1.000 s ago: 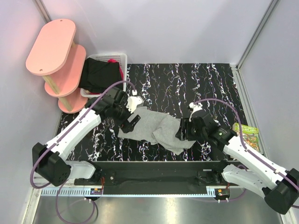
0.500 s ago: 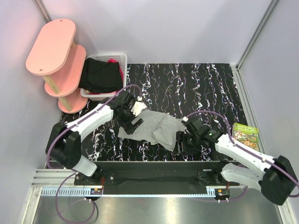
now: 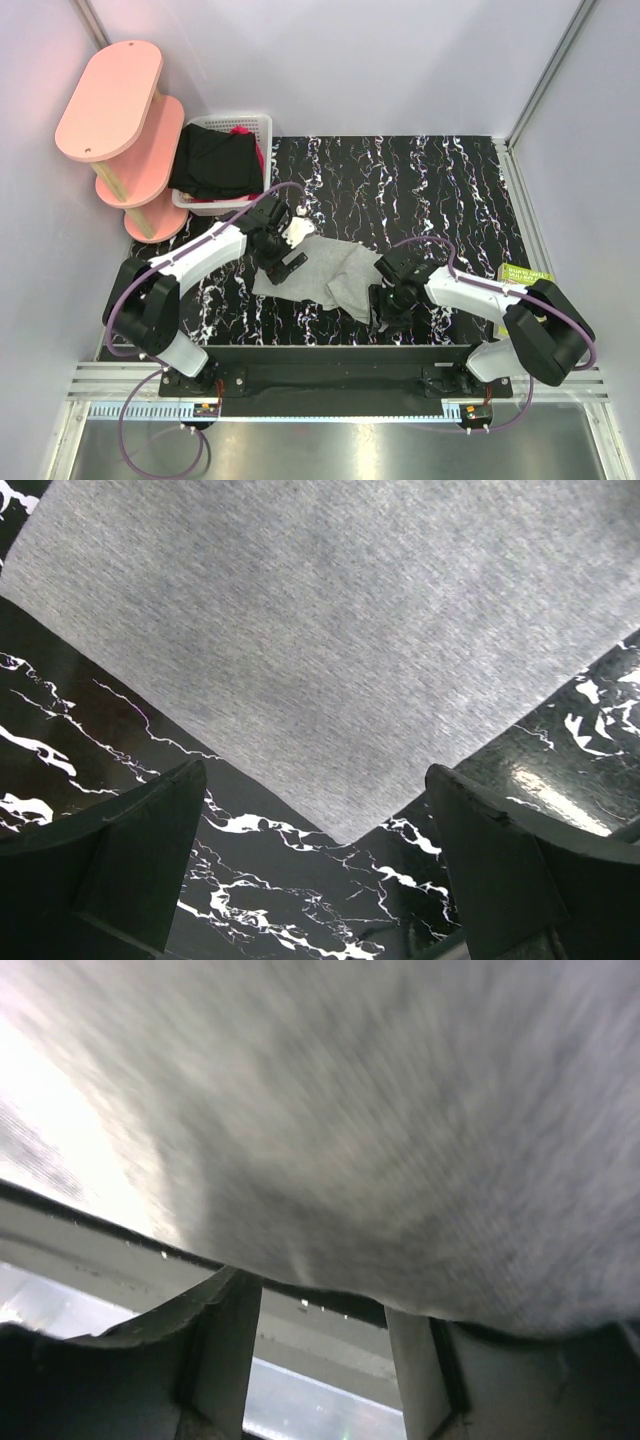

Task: Fold and stack the t-shirts
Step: Flatten out the tshirt

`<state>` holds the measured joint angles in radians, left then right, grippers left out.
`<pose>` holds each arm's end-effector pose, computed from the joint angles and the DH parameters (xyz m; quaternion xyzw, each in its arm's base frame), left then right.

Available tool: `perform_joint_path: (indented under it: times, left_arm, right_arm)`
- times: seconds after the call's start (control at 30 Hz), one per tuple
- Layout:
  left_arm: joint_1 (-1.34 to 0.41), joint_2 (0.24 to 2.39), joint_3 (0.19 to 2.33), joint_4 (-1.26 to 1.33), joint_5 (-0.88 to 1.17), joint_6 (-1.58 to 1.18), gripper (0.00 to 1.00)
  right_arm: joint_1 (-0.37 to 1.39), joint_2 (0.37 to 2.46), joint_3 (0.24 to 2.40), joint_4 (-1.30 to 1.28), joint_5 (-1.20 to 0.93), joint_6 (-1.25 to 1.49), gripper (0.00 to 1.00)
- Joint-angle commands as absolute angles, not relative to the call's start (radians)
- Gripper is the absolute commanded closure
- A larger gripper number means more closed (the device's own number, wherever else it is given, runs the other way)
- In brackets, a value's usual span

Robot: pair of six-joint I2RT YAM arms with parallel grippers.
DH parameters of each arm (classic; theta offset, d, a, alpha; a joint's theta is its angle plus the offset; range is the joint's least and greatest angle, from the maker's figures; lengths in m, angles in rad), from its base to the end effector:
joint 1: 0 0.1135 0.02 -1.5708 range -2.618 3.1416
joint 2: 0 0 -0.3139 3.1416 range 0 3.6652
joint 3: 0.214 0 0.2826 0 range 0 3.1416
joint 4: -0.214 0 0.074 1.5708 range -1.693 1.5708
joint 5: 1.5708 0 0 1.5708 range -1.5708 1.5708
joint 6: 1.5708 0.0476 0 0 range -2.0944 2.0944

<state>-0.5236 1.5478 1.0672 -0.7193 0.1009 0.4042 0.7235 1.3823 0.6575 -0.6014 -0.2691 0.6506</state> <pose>0.2829 -0.1688 0.2398 0.4475 0.8737 -0.0605 0.1809 0.1691 0.1662 0.1674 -0.0522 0.9823 0.1796 0.0090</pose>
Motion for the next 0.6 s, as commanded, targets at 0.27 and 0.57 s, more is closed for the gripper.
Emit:
perform_joint_path:
  times: [0.27,0.57]
  left_arm:
    - [-0.52,1.502,0.913,-0.601,0.035,0.457,0.04]
    - [-0.52,1.563,0.908,-0.534,0.017,0.462,0.04]
  right_arm:
    - [0.73,1.325,0.776,-0.652,-0.04,0.583,0.47]
    - [0.73,1.342,0.793,-0.649,-0.031,0.594,0.56]
